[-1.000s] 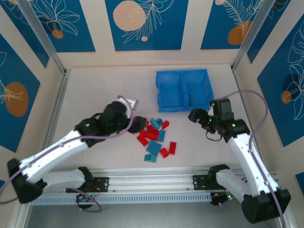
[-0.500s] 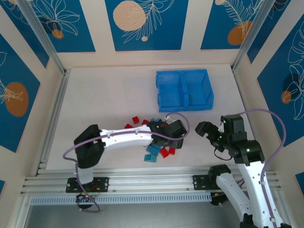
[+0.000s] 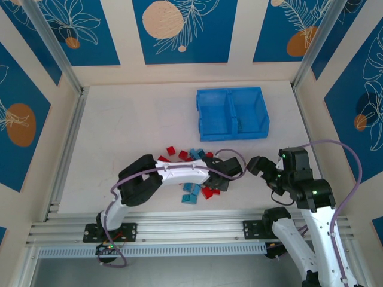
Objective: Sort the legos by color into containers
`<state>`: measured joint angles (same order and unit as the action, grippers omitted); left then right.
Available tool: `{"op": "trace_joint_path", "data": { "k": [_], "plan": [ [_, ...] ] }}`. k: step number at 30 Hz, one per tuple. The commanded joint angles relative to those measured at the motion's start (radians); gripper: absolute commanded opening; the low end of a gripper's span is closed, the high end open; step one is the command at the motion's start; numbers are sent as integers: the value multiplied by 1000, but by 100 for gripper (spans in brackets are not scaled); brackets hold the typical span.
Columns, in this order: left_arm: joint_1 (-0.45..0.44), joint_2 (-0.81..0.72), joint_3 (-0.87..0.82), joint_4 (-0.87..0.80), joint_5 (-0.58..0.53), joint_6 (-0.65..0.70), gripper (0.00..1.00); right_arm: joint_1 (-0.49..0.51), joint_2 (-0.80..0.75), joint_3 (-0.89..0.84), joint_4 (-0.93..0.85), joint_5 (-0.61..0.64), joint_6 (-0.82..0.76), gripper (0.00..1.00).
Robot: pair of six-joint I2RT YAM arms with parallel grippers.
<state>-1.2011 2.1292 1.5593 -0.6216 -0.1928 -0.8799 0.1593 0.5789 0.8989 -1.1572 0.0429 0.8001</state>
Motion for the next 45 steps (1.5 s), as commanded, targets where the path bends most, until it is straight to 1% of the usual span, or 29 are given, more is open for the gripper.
{"op": "trace_joint_path", "data": {
  "k": [1,4,10,14,18,21,25,28,33,35,38,41,42,45],
  "plan": [
    [-2,24,15,8,49,0,40,-3,-8,23,-50,-40,-3,95],
    [-1,9,16,10,41,11,33,-3,-11,46,-67,-40,4,96],
    [1,-64,46,-5,-21,55,28,-4,-18,89,-83,-16,25,96],
    [17,-118,141,-58,-101,120,27,-3,-16,142,-114,13,52,96],
    [68,-121,277,-92,-142,196,26,-3,-14,186,-121,34,70,96],
    [125,-79,412,-110,-161,261,25,-3,-11,213,-127,60,79,96],
    [200,27,598,-84,-184,363,24,-3,-9,238,-129,76,82,96],
    [255,145,749,-79,-187,392,23,-3,-2,257,-147,89,80,96],
    [327,346,969,-75,-169,386,23,-3,-3,264,-166,85,83,96],
    [347,397,1011,-67,-165,373,24,-3,-4,265,-167,85,89,96],
    [377,437,1014,-59,-154,330,26,-3,-2,261,-153,69,100,96],
    [401,461,1014,-52,-101,308,29,-4,14,260,-144,59,109,96],
    [404,465,1014,-43,-77,317,32,-3,22,261,-139,56,111,96],
    [405,462,1014,-20,-36,346,47,-3,52,271,-126,33,104,96]
  ]
}}
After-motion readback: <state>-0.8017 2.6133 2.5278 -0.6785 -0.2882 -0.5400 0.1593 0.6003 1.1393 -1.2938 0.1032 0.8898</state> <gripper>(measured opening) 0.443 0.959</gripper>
